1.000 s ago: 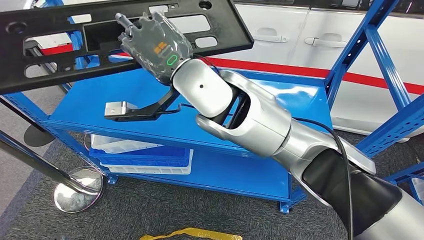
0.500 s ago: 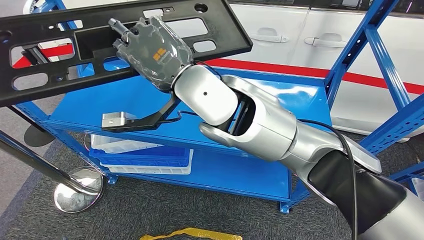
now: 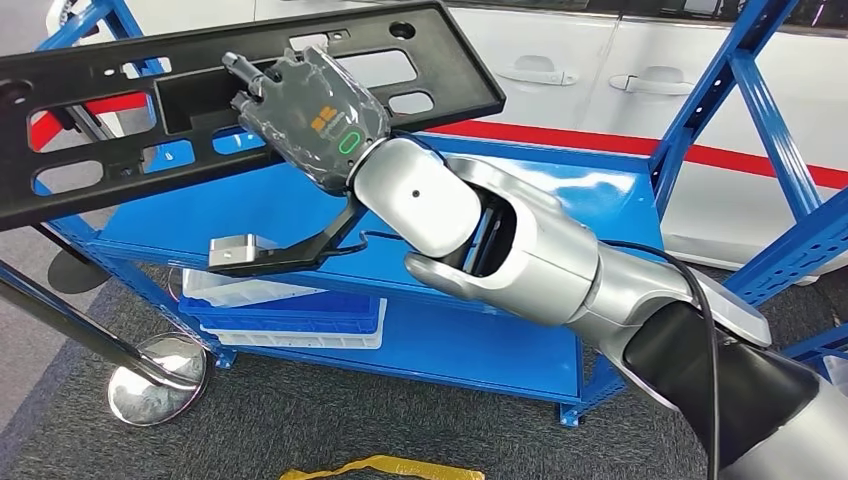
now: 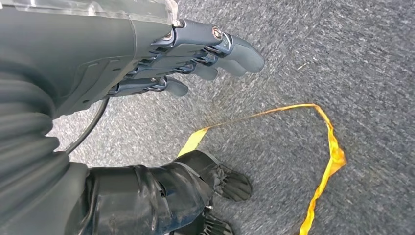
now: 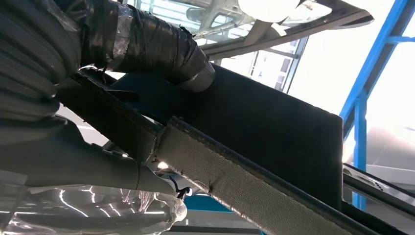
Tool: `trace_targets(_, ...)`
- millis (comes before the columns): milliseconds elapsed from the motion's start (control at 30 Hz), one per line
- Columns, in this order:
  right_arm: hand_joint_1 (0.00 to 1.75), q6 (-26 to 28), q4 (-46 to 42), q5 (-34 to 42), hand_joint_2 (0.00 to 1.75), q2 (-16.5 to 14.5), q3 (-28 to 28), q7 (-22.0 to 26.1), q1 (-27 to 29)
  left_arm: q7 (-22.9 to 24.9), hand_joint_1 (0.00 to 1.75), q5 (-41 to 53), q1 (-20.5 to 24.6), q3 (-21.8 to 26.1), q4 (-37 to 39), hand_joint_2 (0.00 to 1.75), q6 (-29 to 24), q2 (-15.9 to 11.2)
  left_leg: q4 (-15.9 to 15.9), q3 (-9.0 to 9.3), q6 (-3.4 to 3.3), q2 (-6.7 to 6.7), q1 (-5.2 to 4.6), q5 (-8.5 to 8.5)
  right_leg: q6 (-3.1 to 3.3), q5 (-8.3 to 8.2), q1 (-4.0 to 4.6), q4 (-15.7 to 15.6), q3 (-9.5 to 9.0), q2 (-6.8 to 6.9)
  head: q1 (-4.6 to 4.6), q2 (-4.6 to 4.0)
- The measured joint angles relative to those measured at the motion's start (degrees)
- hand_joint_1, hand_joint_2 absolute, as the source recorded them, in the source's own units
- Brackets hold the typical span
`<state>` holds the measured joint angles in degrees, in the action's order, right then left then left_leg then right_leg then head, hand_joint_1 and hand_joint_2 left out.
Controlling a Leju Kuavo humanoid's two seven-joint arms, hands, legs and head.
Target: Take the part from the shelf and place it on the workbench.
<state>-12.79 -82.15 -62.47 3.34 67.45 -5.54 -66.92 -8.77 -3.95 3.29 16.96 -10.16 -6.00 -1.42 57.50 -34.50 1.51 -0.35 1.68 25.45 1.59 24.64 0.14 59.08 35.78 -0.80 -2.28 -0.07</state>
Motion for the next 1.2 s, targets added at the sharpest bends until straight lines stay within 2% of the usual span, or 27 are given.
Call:
trace_targets(833,1.75,0.0,-2.0,1.6,1.75,2.7,0.3,-0.7,0.0,-0.3,0.0,0.8,0.0,0.0,0.0,1.75,-3.3,0.0,0.0,0.0,0.0,0.0,0.0,0.0,0.0,0.0,-0.01,0.0,0.0,0.0,0.01,0.0)
trace_targets(1033,1.75,0.0,-2.0,1.6,1.75,3.1,0.3,-0.8,0.1,-0.3,0.0,0.9,0.0,0.0,0.0,1.75,-3.0,-0.2,0.5,-0.15,-0.87,-0.01,-0.25,0.38,-0.47,-0.02,-0.37,-0.2,-0.07,-0.03,0.03,0.0)
trace_targets(1133,1.75,0.1,-2.1,1.6,1.75,3.2,0.4,-0.9,0.1,-0.2,0.0,0.9,0.1,0.0,0.0,1.75,-2.9,-0.3,-0.5,0.34,-1.63,0.12,-0.28,-0.41,-1.13,-0.13,-0.46,-0.5,-0.3,-0.01,0.02,0.0)
trace_targets(1167,1.75,0.1,-2.2,1.6,1.75,3.2,0.4,-1.0,0.1,-0.1,0.0,0.9,0.1,0.0,0.0,1.75,-3.0,-0.3,-1.2,0.7,-1.9,0.23,-0.16,-0.87,-1.37,0.49,-0.43,0.0,-0.14,0.07,-0.02,0.0)
trace_targets(1200,1.75,0.0,-2.3,1.6,1.75,3.3,0.4,-1.0,0.1,-0.1,0.0,0.9,0.1,0.0,0.0,1.75,-3.0,-0.3,-1.9,1.02,-2.11,0.34,-0.01,-1.25,-1.55,1.87,-0.42,1.7,0.51,0.15,-0.08,0.0)
